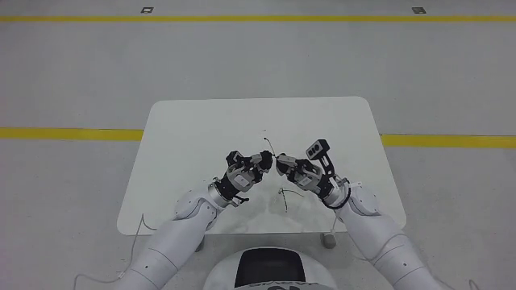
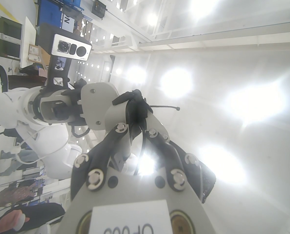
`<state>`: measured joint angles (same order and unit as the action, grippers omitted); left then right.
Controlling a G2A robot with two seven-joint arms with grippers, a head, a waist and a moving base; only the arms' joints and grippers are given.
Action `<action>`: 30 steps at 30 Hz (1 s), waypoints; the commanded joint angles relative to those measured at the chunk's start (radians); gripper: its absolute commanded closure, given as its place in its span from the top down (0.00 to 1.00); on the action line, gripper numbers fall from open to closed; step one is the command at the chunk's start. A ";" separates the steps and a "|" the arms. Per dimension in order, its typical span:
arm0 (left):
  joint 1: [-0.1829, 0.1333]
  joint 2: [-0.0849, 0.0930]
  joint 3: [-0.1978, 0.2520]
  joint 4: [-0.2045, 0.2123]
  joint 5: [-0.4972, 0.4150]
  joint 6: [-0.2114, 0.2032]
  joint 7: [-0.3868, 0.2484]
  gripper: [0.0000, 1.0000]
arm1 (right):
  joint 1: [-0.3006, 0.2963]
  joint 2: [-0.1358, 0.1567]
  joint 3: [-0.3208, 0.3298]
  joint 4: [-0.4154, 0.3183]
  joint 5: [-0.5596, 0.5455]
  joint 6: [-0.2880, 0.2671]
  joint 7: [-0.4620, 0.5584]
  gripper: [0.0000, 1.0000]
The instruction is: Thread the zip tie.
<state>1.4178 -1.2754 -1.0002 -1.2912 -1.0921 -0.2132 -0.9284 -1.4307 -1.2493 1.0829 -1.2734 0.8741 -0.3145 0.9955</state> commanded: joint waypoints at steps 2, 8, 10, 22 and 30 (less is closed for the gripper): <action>0.000 0.000 0.000 0.000 0.000 0.000 0.000 0.00 | -0.003 0.000 0.003 0.000 -0.003 0.000 -0.001 0.00; 0.000 0.000 0.000 0.000 0.000 0.000 0.000 0.00 | -0.005 -0.001 0.008 0.003 -0.008 0.004 -0.006 0.00; 0.000 0.000 0.000 0.000 0.000 0.000 0.000 0.00 | -0.004 -0.001 0.008 0.005 -0.008 0.005 -0.008 0.00; 0.000 0.000 0.000 0.000 0.000 0.000 0.000 0.00 | -0.005 -0.003 0.018 0.016 -0.010 0.009 -0.012 0.00; 0.000 0.000 0.000 0.000 0.000 0.000 0.000 0.00 | -0.007 -0.003 0.023 0.023 -0.019 0.015 -0.016 0.00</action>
<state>1.4178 -1.2754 -1.0002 -1.2912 -1.0921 -0.2132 -0.9284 -1.4377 -1.2520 1.1054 -1.2510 0.8569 -0.3001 0.9804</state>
